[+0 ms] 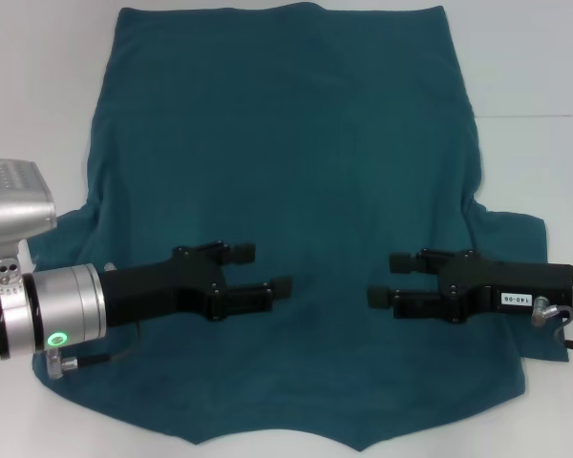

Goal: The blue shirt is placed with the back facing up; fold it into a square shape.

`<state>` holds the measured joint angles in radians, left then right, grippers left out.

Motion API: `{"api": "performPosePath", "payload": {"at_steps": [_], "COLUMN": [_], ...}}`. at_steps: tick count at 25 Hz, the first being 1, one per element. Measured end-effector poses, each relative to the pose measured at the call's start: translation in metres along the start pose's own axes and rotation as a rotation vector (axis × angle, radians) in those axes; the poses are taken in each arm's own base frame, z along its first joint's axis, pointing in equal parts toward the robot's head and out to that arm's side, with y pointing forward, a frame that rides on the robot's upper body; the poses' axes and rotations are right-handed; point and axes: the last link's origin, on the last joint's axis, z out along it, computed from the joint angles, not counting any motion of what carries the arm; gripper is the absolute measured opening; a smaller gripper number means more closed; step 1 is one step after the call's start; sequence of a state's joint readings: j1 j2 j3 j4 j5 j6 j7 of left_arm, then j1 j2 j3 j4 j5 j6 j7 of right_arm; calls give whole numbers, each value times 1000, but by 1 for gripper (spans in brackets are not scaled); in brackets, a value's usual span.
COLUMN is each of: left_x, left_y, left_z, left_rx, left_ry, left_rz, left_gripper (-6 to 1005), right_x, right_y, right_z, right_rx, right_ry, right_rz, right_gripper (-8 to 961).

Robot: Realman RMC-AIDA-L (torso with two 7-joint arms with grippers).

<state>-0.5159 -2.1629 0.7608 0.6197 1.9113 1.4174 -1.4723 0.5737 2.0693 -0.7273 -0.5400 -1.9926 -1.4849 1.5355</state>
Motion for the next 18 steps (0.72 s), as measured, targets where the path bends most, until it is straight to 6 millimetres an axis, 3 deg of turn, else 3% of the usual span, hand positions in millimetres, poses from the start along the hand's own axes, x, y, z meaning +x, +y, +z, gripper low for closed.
{"api": "performPosePath", "payload": {"at_steps": [14,18], "left_x": [0,-2], "left_y": [-1,-10], "left_z": [0,-5], "left_rx": [6,71], "left_ry": [1,16], "left_rz": [-2,-29], "left_gripper": [877,877], "right_x": [0,0], "right_y": [0,-1], "right_z": [1,1], "right_rx": [-1,6], "right_ry": [-1,-1], "right_rz": [1,1], "right_gripper": [884,884]}}
